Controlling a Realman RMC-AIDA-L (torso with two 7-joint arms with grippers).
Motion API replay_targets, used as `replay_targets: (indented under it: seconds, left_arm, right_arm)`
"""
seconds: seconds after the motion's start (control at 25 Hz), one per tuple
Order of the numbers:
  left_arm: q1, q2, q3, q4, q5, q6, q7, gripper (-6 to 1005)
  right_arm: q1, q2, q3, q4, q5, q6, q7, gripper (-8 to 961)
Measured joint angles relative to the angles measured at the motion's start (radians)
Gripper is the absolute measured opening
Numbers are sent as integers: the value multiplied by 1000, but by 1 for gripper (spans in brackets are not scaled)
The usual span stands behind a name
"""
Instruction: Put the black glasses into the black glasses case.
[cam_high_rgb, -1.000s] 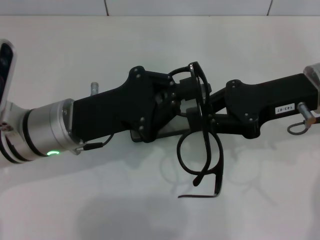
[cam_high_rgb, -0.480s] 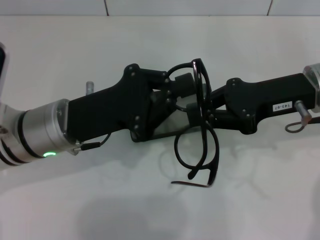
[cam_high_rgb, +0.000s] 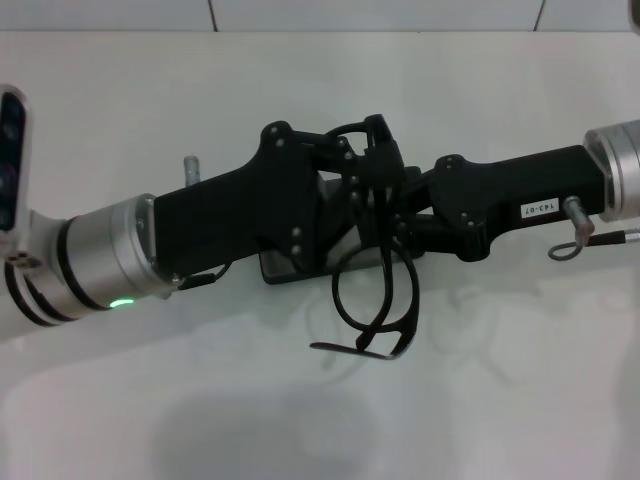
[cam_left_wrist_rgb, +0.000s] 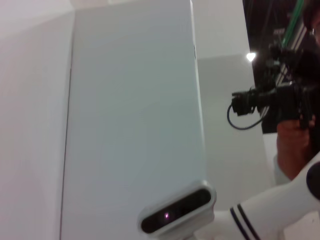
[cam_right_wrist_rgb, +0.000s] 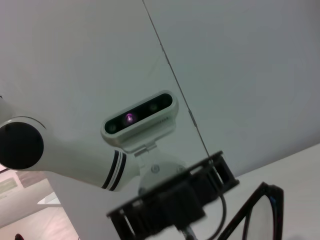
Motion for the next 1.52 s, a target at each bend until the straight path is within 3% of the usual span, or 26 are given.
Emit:
replay_targets:
  seconds: [0.64, 1.12, 1.4, 1.52]
  left_arm:
    - [-9, -2, 45, -2, -12, -68, 66, 5]
    - [25, 9, 40, 7, -152, 80, 27, 6]
    - [97, 38, 35, 25, -275, 122, -86, 6]
    - [136, 51, 35, 22, -295, 114, -92, 6]
  right_arm:
    - [20, -3, -3, 21, 12, 21, 1, 101]
    - [9, -8, 5, 20, 13, 45, -1, 101]
    - [-5, -18, 15, 13, 26, 48, 0, 100]
    - [-13, -36, 89, 18, 28, 41, 6, 100]
